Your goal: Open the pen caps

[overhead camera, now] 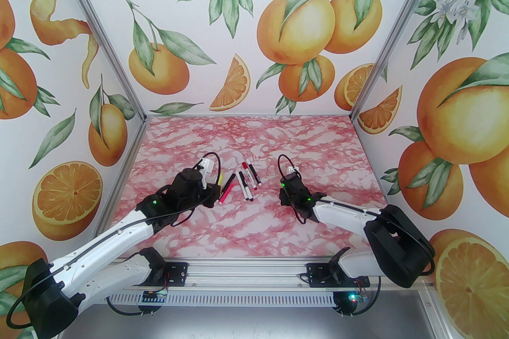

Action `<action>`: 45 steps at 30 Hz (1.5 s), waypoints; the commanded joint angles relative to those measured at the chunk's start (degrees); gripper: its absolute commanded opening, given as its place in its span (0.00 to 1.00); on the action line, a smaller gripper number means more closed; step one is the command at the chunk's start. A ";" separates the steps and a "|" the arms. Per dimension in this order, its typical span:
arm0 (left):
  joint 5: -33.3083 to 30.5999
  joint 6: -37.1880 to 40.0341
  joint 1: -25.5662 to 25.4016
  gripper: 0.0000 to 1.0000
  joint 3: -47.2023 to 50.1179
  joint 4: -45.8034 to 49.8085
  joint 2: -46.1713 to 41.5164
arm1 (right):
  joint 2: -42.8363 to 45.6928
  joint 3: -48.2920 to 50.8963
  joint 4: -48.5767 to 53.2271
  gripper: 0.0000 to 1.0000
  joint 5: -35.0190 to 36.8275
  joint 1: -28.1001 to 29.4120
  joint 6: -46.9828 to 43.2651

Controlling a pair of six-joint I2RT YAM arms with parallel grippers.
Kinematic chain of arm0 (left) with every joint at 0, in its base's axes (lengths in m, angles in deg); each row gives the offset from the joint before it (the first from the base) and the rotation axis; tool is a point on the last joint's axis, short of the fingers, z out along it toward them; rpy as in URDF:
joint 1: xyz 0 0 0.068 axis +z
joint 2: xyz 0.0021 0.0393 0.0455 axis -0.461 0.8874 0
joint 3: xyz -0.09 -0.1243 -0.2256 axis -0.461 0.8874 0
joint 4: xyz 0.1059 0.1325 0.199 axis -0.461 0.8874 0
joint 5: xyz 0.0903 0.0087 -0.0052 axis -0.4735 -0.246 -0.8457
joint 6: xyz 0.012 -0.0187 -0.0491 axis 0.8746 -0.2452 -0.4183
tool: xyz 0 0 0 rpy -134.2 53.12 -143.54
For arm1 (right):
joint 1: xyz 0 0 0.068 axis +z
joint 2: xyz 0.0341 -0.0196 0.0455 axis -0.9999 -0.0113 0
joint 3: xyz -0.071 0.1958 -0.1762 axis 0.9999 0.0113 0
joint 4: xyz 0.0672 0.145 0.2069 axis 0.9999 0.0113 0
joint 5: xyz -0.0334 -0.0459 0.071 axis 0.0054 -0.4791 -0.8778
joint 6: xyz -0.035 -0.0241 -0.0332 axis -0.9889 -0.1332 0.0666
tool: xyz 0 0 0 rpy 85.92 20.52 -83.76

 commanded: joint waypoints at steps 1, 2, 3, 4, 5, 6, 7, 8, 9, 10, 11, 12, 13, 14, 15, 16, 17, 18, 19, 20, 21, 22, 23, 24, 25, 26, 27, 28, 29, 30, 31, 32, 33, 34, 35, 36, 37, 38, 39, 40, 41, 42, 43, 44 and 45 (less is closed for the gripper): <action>0.35 -0.43 0.31 0.06 -0.18 -2.13 0.46 | -1.13 0.72 -2.75 0.21 2.94 0.72 0.64; 0.42 -0.45 0.34 0.06 -0.29 -2.21 0.62 | -1.24 0.88 -2.98 0.21 3.10 0.85 0.71; 0.41 -0.38 0.37 0.06 -0.35 -2.18 0.89 | -1.41 1.01 -3.32 0.21 3.32 0.87 0.79; 0.43 -0.40 0.32 0.06 -0.34 -2.15 1.09 | -1.65 1.16 -3.55 0.21 3.58 0.82 0.86; 0.51 -0.35 0.33 0.06 -0.48 -2.22 1.18 | -1.88 1.25 -3.63 0.21 3.68 0.89 0.98; 0.64 -0.33 0.31 0.06 -0.50 -2.23 1.27 | -2.15 1.25 -3.81 0.21 3.77 0.96 1.00; 0.64 -0.43 0.31 0.06 -0.41 -2.32 1.33 | -2.45 1.25 -4.06 0.22 4.00 0.98 1.05; 0.65 -0.48 0.30 0.06 -0.37 -2.33 1.36 | -2.66 1.25 -4.24 0.22 4.04 1.06 0.97; 0.64 -0.42 0.35 0.06 -0.42 -2.44 1.36 | -2.94 1.18 -4.27 0.23 4.23 1.16 1.03; 0.66 -0.56 0.32 0.06 -0.38 -2.48 1.36 | -3.17 1.00 -4.26 0.24 4.36 1.26 0.99; 0.73 -0.51 0.32 0.06 -0.33 -2.42 1.36 | -3.32 0.94 -4.27 0.26 4.44 1.34 0.99; 0.64 -0.43 0.37 0.06 -0.39 -2.30 1.37 | -3.56 0.83 -4.34 0.27 4.52 1.46 1.04; 0.51 -0.44 0.32 0.06 -0.35 -2.22 1.36 | -3.70 0.73 -4.29 0.27 4.56 1.46 0.97; 0.25 -0.51 0.30 0.06 -0.36 -2.13 1.31 | -3.79 0.64 -4.27 0.28 4.72 1.50 0.92; 0.11 -0.54 0.31 0.06 -0.32 -2.00 1.40 | -3.92 0.54 -4.27 0.28 4.75 1.58 0.96; 0.03 -0.56 0.31 0.06 -0.38 -1.87 1.36 | -3.90 0.55 -4.27 0.29 4.75 1.56 0.96; 0.02 -0.65 0.38 0.06 -0.35 -1.75 1.44 | -3.82 0.50 -4.20 0.30 4.85 1.56 0.97; -0.06 -0.70 0.31 0.06 -0.39 -1.62 1.50 | -3.72 0.46 -4.03 0.31 4.90 1.54 0.98; -0.15 -0.74 0.41 0.06 -0.37 -1.53 1.53 | -3.62 0.35 -3.64 0.32 4.90 1.52 0.97; -0.24 -0.71 0.39 0.06 -0.33 -1.52 1.62 | -3.32 0.26 -3.40 0.32 4.99 1.59 0.98; -0.41 -0.78 0.46 0.06 -0.31 -1.45 1.71 | -2.89 0.21 -3.08 0.33 5.08 1.61 0.99; -0.59 -0.93 0.47 0.06 -0.22 -1.36 1.88 | -2.37 0.20 -2.72 0.34 5.17 1.61 0.89; -0.59 -1.05 0.74 0.06 -0.16 -1.27 2.10 | -1.90 0.11 -2.33 0.34 5.22 1.68 0.85; -0.47 -1.11 0.85 0.06 -0.17 -1.27 2.27 | -1.16 -0.06 -1.63 0.35 5.04 1.60 0.80; -0.50 -1.07 0.94 0.06 -0.16 -1.27 2.46 | -0.44 -0.23 -1.03 0.35 4.92 1.68 0.80; -0.57 -1.15 1.02 0.06 -0.02 -1.34 2.59 | 0.29 -0.45 -0.41 0.36 4.82 1.70 0.73; -0.59 -1.06 1.12 0.06 0.17 -1.52 2.64 | 1.19 -0.71 0.37 0.37 4.76 1.85 0.76; -0.59 -1.00 1.51 0.06 0.42 -1.70 2.68 | 2.05 -1.13 1.32 0.38 4.76 2.06 0.73; -0.75 -1.02 1.69 0.06 0.56 -1.79 2.77 | 2.74 -1.58 2.32 0.39 4.68 2.25 0.77; -1.00 -1.12 2.18 0.06 0.84 -1.82 2.91 | 3.43 -2.20 3.60 0.40 4.64 2.44 0.70; -0.95 -1.48 2.77 0.06 1.22 -1.96 3.10 | 4.26 -2.92 5.00 0.41 4.56 2.69 0.62; -1.03 -1.73 3.38 0.06 1.70 -2.07 3.40 | 5.10 -3.42 6.12 0.42 4.65 2.99 0.68; -1.33 -2.23 4.01 0.07 2.25 -2.15 3.64 | 6.31 -3.90 7.26 0.42 4.86 3.40 0.54; -1.76 -2.74 4.61 0.07 2.91 -2.08 3.89 | 7.56 -4.39 8.30 0.43 5.01 3.82 0.63; -2.06 -3.11 5.07 0.07 3.57 -2.21 3.98 | 8.61 -4.68 9.19 0.44 4.96 4.17 0.67; -2.00 -3.47 5.69 0.07 4.39 -2.50 3.98 | 10.00 -5.06 10.26 0.45 4.67 4.40 0.72; -1.59 -3.59 6.37 0.07 5.03 -3.04 4.00 | 11.41 -5.41 11.23 0.46 4.33 4.65 0.81; -1.47 -3.71 6.70 0.07 5.51 -3.48 4.00 | 12.60 -5.68 12.03 0.47 4.08 4.83 0.82; -1.71 -3.67 6.98 0.07 5.95 -3.84 4.08 | 14.13 -5.99 13.02 0.49 3.54 4.98 0.76; -1.91 -3.57 7.27 0.08 6.23 -4.08 4.17 | 15.65 -6.16 13.99 0.51 3.04 5.08 0.70; -2.03 -3.42 7.59 0.07 6.26 -4.17 4.34 | 17.08 -6.30 14.80 0.52 2.66 5.12 0.58; -2.04 -3.32 7.96 0.08 6.29 -4.19 4.52 | 18.68 -6.40 15.71 0.54 2.23 5.13 0.61; -1.94 -3.14 8.32 0.08 6.34 -4.29 4.64 | 20.09 -6.40 16.46 0.56 1.90 5.12 0.47; -1.48 -2.81 8.75 0.08 6.43 -4.56 4.80 | 21.68 -6.40 17.28 0.58 1.52 5.12 0.36; -1.06 -2.50 9.34 0.08 6.34 -4.61 5.00 | 23.22 -6.53 18.19 0.62 1.17 5.12 0.21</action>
